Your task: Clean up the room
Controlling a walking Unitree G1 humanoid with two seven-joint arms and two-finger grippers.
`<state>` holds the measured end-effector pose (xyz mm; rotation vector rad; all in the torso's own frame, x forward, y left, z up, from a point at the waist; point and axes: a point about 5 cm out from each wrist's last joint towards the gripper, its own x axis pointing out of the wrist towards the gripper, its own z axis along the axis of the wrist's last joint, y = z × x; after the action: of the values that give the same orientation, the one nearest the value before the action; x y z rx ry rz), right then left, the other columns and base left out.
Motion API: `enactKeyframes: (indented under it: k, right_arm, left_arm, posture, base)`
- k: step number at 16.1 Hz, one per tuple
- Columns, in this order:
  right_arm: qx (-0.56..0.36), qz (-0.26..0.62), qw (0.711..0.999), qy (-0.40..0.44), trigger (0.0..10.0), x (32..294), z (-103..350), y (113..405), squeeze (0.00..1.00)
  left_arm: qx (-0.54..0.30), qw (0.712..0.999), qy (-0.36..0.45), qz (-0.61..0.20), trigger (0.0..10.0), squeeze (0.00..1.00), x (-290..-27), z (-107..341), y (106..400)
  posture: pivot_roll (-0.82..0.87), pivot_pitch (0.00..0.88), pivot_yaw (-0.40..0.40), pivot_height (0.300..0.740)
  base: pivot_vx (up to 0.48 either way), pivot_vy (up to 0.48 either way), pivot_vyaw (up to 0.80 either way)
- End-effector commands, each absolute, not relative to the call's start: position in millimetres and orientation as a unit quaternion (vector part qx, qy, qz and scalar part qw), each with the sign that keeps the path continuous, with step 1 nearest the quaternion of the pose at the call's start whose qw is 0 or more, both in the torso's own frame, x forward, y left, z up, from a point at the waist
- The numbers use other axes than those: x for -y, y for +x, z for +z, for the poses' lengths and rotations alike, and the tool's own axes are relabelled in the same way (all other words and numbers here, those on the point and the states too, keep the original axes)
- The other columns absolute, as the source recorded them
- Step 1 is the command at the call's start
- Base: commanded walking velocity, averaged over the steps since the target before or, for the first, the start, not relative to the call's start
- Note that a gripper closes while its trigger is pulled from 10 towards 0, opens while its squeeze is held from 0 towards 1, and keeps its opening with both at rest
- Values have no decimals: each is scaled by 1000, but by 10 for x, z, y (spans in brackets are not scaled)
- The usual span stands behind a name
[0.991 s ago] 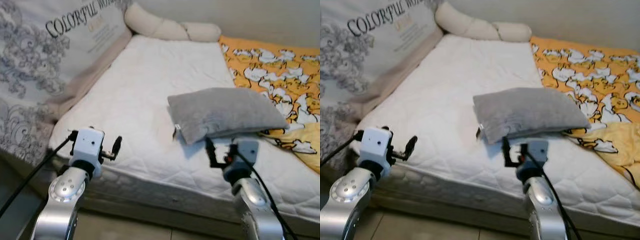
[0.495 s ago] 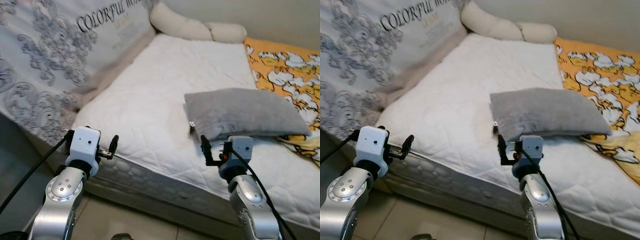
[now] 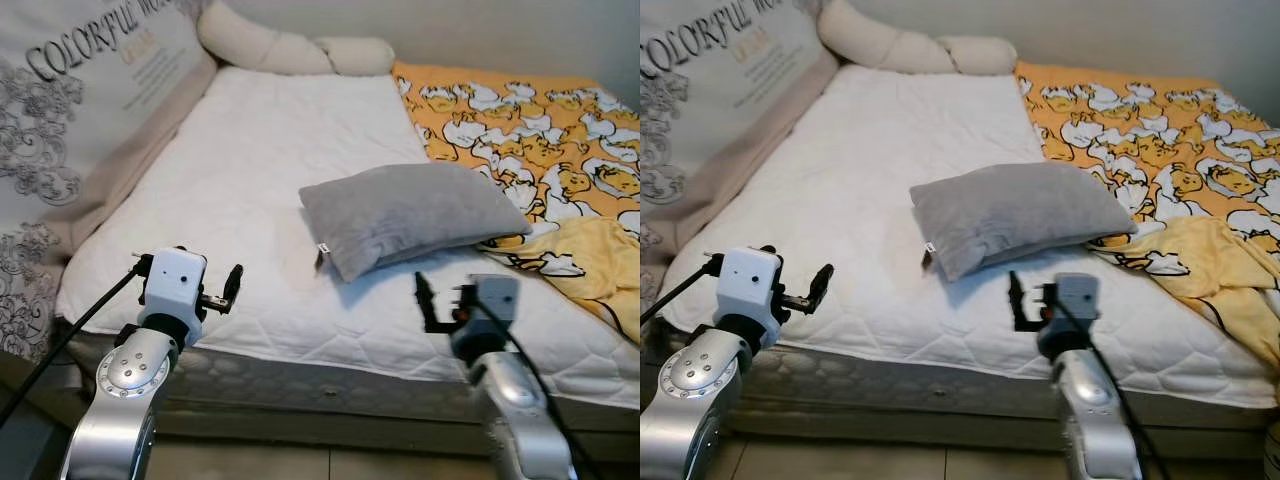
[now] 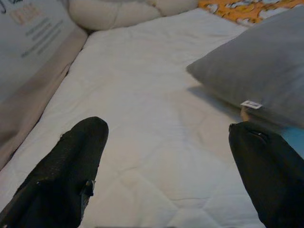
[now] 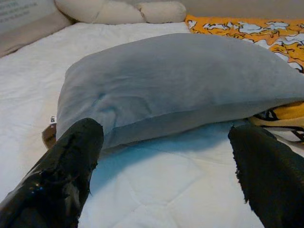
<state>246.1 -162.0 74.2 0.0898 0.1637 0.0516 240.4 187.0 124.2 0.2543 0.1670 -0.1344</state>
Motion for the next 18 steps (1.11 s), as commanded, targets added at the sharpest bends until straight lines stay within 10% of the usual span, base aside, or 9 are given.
enactKeyframes:
  k: [1,8,9,11,18]
  right_arm:
    - [-75,36,995,52,10000,1566,789,2488,1000]
    - [-73,38,995,51,10000,1560,795,2486,784]
    - [-75,38,995,51,10000,1558,792,2484,635]
    - [-76,39,995,52,10000,1555,791,2484,0]
    - [-77,39,995,48,10000,1552,796,2480,0]
  left_arm:
    - [-82,986,129,-61,10000,0,-1891,1258,2406]
    - [-82,986,128,-64,10000,0,-1881,1247,2399]
    - [-82,986,128,-64,10000,0,-1880,1247,2399]
    - [-82,986,128,-65,10000,0,-1880,1248,2399]
    - [-82,986,129,-65,10000,0,-1880,1245,2390]
  posture:
    - [-11,0,-40,740]
    - [-13,0,-40,740]
    - [-13,0,-40,740]
    - [-13,0,-40,740]
    - [-13,0,-38,740]
  base:
    - [330,0,0]
    - [337,0,0]
    - [337,0,0]
    - [336,0,0]
    - [337,0,-428]
